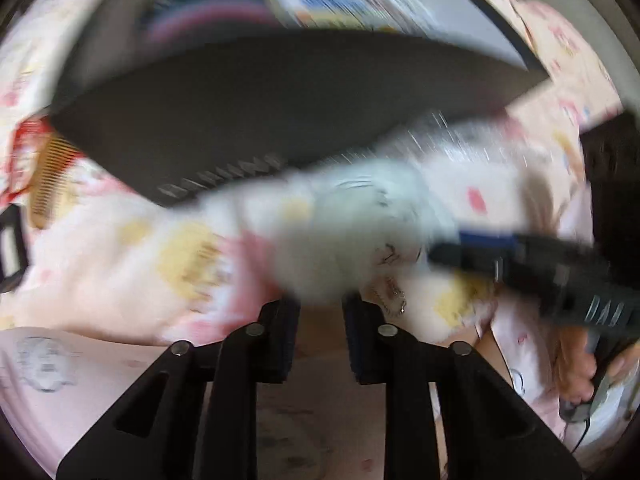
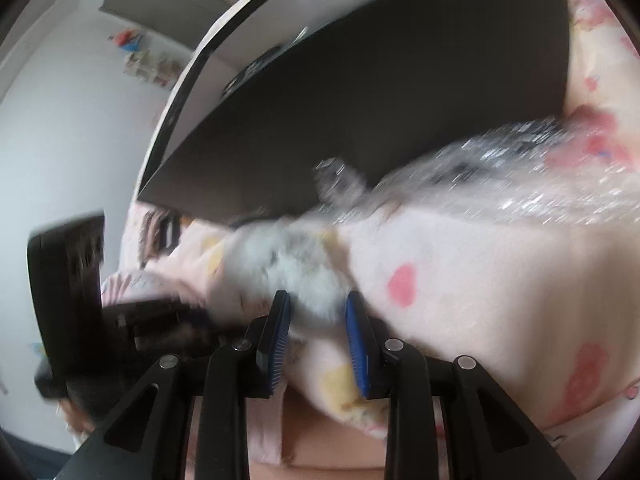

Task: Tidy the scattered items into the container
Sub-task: 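Lift the plush with the right tool and carry it toward the black box, then lower the plush into the black box and open the right tool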

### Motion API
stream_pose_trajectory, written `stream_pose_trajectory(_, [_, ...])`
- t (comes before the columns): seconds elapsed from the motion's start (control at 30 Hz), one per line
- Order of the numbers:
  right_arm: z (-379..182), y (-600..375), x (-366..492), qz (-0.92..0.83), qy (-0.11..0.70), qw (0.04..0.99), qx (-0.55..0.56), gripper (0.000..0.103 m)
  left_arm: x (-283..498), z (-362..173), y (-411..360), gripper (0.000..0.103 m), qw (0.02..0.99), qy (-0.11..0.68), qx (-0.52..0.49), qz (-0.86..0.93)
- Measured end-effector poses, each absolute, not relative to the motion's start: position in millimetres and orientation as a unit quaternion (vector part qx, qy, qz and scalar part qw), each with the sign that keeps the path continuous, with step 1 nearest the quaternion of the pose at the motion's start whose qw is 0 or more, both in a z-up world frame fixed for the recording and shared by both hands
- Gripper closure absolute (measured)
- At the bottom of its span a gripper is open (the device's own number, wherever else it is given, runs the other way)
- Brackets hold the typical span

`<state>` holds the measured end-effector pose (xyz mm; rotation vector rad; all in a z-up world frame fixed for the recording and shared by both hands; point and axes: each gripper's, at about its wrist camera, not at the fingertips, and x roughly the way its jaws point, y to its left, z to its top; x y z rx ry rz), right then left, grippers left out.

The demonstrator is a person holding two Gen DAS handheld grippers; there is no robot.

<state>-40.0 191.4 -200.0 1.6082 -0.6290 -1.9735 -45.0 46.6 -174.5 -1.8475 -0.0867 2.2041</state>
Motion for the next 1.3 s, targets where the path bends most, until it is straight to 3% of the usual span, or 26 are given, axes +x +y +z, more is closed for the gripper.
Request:
stream_pose_trajectory(0.13, [-194,184,-39,-0.745,-0.202,0.253,0.583,0.079,-49,-163,29,0.077,0.159,-0.090,-0.625,0.759])
stream_pose_trajectory(0.37, [-191,200,-41,-0.745,-0.267,0.256,0.556,0.077,-62,-171,-4,0.061,0.164,-0.198,-0.602,0.756])
stream_pose_trajectory(0.47, [-195,199,-47,-0.739,-0.278,0.253,0.560,0.069,-60,-176,-10,0.060,0.164,-0.197,-0.618,0.743])
stream_pose_trajectory(0.57, [-202,189,-53,-0.734,-0.265,0.253,0.572,0.069,-65,-182,-4,0.062,0.165,-0.194,-0.624,0.739])
stream_pose_trajectory(0.67, [-199,183,-54,-0.744,-0.245,0.244,0.571,0.075,-60,-171,-5,0.073,0.173,-0.195,-0.605,0.752])
stream_pose_trajectory(0.9, [-121,195,-41,-0.790,-0.227,0.267,0.504,0.076,-52,-93,2,0.074,0.217,-0.200,-0.528,0.796])
stream_pose_trajectory(1.13, [-47,190,-129,-0.827,-0.173,0.273,0.460,0.076,-135,-34,4,0.073,0.185,-0.205,-0.484,0.831])
stream_pose_trajectory(1.3, [-59,180,-203,-0.821,-0.121,0.260,0.493,0.076,-204,-65,6,0.073,0.150,-0.205,-0.503,0.826])
